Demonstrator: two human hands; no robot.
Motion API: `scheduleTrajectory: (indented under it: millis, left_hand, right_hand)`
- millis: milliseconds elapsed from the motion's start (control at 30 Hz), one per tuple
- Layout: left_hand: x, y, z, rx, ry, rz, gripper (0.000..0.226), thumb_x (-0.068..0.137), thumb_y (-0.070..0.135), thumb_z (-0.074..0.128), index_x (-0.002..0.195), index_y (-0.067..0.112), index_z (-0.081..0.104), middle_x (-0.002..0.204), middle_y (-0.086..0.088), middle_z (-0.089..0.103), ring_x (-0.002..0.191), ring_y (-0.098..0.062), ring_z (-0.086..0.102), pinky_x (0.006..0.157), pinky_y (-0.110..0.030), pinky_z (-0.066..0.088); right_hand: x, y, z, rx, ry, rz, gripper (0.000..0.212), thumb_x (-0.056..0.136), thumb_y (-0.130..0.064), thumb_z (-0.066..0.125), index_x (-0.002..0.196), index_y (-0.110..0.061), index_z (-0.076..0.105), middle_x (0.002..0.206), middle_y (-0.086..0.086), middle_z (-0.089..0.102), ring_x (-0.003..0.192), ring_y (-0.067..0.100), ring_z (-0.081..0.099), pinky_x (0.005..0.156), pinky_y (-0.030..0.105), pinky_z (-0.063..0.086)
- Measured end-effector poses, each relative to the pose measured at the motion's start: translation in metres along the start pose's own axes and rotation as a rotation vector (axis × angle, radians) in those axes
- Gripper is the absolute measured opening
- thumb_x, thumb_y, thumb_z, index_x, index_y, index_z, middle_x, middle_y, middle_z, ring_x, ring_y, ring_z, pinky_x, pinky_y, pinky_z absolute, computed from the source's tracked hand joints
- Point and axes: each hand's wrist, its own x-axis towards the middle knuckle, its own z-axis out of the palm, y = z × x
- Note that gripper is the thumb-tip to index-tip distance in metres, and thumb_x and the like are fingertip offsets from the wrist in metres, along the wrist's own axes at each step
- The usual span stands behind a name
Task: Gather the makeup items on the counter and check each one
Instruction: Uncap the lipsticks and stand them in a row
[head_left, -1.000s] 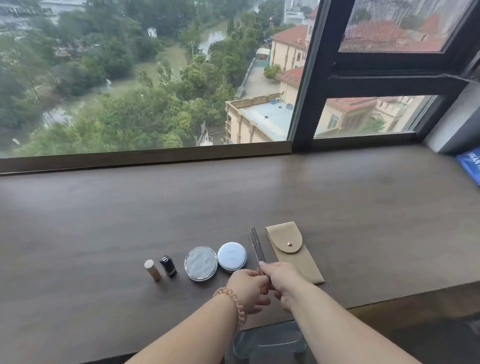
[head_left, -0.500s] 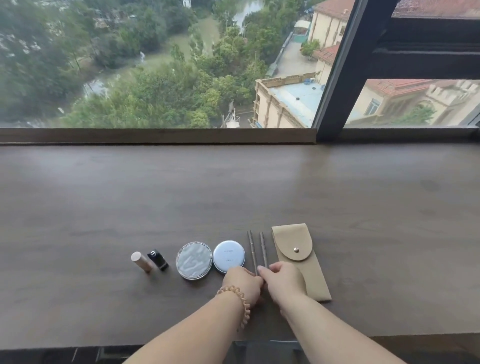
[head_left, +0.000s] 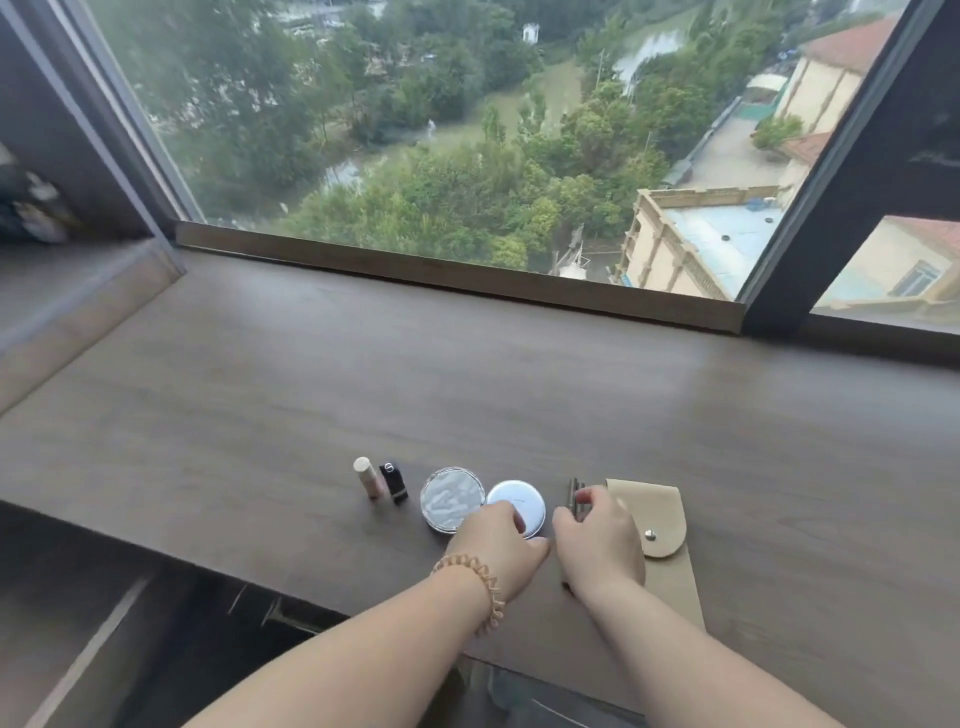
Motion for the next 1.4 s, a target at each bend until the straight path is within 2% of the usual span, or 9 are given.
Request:
scheduleTrajectory:
  millis: [100, 267, 400, 567, 733, 933, 1033, 1233, 1400]
  left_hand:
    - [-0.001, -0.014, -0.037, -0.031, 0.155, 0.036, 0.026, 0.077, 0.037, 0.057, 0.099, 0.022, 0.06, 0.093, 0.009, 0.059, 0.085, -0.012, 0.059, 0.073, -0.025, 0.046]
    - [0.008, -0.053, -0.091, -0.11, 0.403, -0.004, 0.009, 0.078, 0.031, 0.056, 0.08, 0.022, 0.055, 0.075, 0.006, 0.061, 0.077, -0.017, 0.06, 0.067, -0.029, 0.049]
    - [0.017, -0.089, -0.118, -0.098, 0.479, -0.023, 0.015, 0.077, 0.029, 0.061, 0.083, 0.024, 0.047, 0.087, 0.003, 0.06, 0.082, -0.022, 0.059, 0.074, -0.033, 0.049]
    - [0.034, -0.124, -0.148, -0.083, 0.389, 0.032, 0.032, 0.073, 0.034, 0.067, 0.096, 0.027, 0.047, 0.092, 0.007, 0.049, 0.088, -0.018, 0.057, 0.083, -0.036, 0.048]
    - [0.05, -0.143, -0.161, -0.157, 0.264, 0.186, 0.033, 0.074, 0.03, 0.067, 0.103, 0.028, 0.052, 0.098, 0.009, 0.049, 0.099, -0.013, 0.054, 0.09, -0.031, 0.046]
    - [0.06, -0.111, -0.187, -0.213, 0.062, 0.406, 0.032, 0.069, 0.042, 0.073, 0.098, 0.036, 0.061, 0.1, 0.017, 0.059, 0.102, -0.005, 0.055, 0.094, -0.028, 0.043]
    - [0.054, -0.076, -0.194, -0.379, -0.16, 0.425, 0.036, 0.067, 0.038, 0.079, 0.098, 0.025, 0.067, 0.094, 0.008, 0.071, 0.093, -0.007, 0.066, 0.09, -0.032, 0.052]
    - [0.021, -0.024, -0.208, -0.629, -0.354, 0.588, 0.018, 0.07, 0.016, 0.08, 0.085, 0.007, 0.075, 0.085, -0.011, 0.075, 0.08, -0.017, 0.068, 0.084, -0.035, 0.055]
    - [-0.009, 0.007, -0.207, -0.736, -0.229, 0.602, 0.01, 0.076, 0.01, 0.075, 0.076, 0.002, 0.071, 0.069, -0.008, 0.068, 0.06, -0.013, 0.062, 0.056, -0.02, 0.051]
  right_hand:
    - [-0.004, -0.03, 0.005, 0.066, -0.023, -0.104, 0.027, 0.083, -0.024, 0.052, 0.109, -0.022, 0.057, 0.106, -0.003, 0.053, 0.082, 0.014, 0.05, 0.069, 0.029, 0.037]
    - [-0.016, -0.077, 0.036, 0.072, -0.145, -0.266, 0.023, 0.083, -0.021, 0.054, 0.105, -0.021, 0.059, 0.105, 0.001, 0.055, 0.091, 0.016, 0.053, 0.077, 0.03, 0.042]
    - [-0.026, -0.102, 0.073, -0.137, -0.262, -0.325, 0.033, 0.081, -0.026, 0.054, 0.115, -0.025, 0.057, 0.114, -0.002, 0.055, 0.108, 0.017, 0.053, 0.089, 0.033, 0.044]
    - [-0.037, -0.128, 0.11, -0.306, -0.23, -0.288, 0.044, 0.08, -0.045, 0.056, 0.121, -0.028, 0.054, 0.119, -0.003, 0.056, 0.116, 0.021, 0.052, 0.093, 0.033, 0.039]
    - [-0.036, -0.135, 0.134, -0.39, -0.096, -0.193, 0.027, 0.08, -0.04, 0.057, 0.105, -0.03, 0.062, 0.109, -0.004, 0.06, 0.11, 0.02, 0.053, 0.089, 0.034, 0.038]
    - [-0.054, -0.149, 0.115, 0.206, 0.091, -0.133, 0.01, 0.074, -0.028, 0.066, 0.081, -0.025, 0.059, 0.079, -0.014, 0.062, 0.083, 0.014, 0.06, 0.07, 0.028, 0.043]
    - [-0.066, -0.165, 0.09, 0.261, 0.197, -0.24, 0.011, 0.073, -0.028, 0.068, 0.077, -0.026, 0.058, 0.075, -0.012, 0.064, 0.08, 0.011, 0.059, 0.065, 0.025, 0.041]
    - [-0.088, -0.177, 0.032, -0.02, 0.491, -0.476, 0.011, 0.074, -0.027, 0.066, 0.084, -0.026, 0.062, 0.067, -0.018, 0.05, 0.079, 0.015, 0.044, 0.078, 0.032, 0.03]
    - [-0.099, -0.168, 0.002, -0.041, 0.583, -0.53, 0.026, 0.073, -0.046, 0.058, 0.096, -0.034, 0.061, 0.078, -0.014, 0.061, 0.086, 0.012, 0.052, 0.084, 0.029, 0.027]
